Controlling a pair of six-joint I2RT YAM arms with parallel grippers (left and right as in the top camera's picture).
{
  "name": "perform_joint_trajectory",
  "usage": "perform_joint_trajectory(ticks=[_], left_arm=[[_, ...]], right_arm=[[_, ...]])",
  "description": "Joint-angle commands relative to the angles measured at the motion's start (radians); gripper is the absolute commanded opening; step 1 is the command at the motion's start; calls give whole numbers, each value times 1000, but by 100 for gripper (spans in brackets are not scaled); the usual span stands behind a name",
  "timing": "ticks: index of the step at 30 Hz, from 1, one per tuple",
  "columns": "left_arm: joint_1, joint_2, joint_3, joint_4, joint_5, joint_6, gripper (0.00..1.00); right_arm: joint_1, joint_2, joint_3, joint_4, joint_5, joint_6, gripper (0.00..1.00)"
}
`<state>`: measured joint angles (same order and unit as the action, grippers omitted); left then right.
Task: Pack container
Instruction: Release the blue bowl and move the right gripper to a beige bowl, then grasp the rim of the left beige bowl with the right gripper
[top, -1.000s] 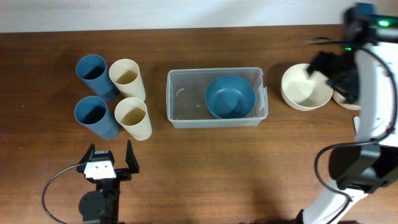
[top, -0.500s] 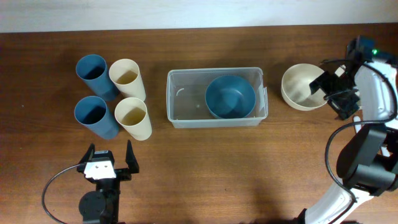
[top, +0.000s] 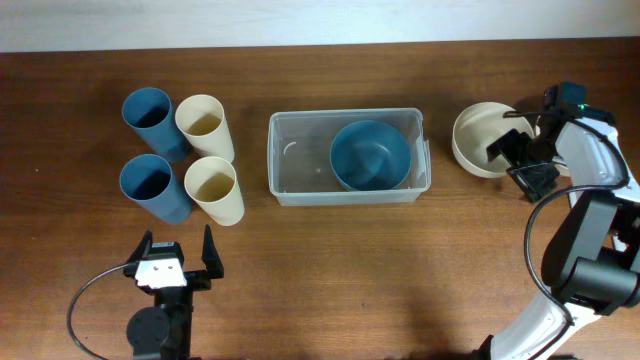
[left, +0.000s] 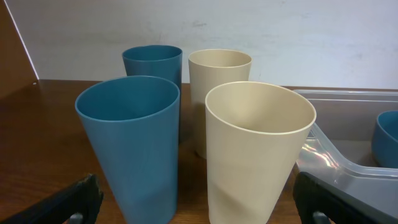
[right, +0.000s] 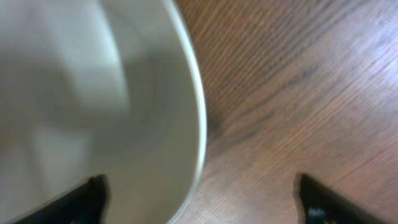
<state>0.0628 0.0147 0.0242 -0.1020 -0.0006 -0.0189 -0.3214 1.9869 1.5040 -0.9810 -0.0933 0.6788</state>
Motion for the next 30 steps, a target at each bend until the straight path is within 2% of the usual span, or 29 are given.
perform_joint_trajectory(ticks=[1, 3, 4, 6, 13, 17, 18, 19, 20, 24, 30], left_arm=[[-2, -8, -5, 0, -6, 16, 100], [-2, -8, -5, 0, -6, 16, 100], [-2, -8, -5, 0, -6, 16, 100], [-2, -8, -5, 0, -6, 16, 100], [-2, -8, -5, 0, -6, 16, 100], [-2, -8, -5, 0, -6, 16, 100], [-2, -8, -5, 0, -6, 16, 100], [-2, -8, -5, 0, -6, 16, 100], [-2, -8, -5, 0, -6, 16, 100], [-2, -8, -5, 0, -6, 16, 100], [-2, -8, -5, 0, -6, 16, 100]], right_arm=[[-7, 0, -7, 21, -5, 14, 80], [-7, 1, -10, 34, -5, 14, 78], [-7, 2, -12, 44, -5, 14, 73], [-7, 2, -14, 56, -5, 15, 49], [-7, 2, -14, 55, -9, 18, 21], [-7, 2, -14, 55, -8, 18, 22], [-7, 2, -14, 55, -8, 18, 18], [-7, 2, -14, 56, -8, 18, 9], [-7, 2, -14, 59, -8, 18, 4], [-7, 2, -10, 61, -15, 18, 4], [-6, -11, 82, 30, -146, -6, 4]])
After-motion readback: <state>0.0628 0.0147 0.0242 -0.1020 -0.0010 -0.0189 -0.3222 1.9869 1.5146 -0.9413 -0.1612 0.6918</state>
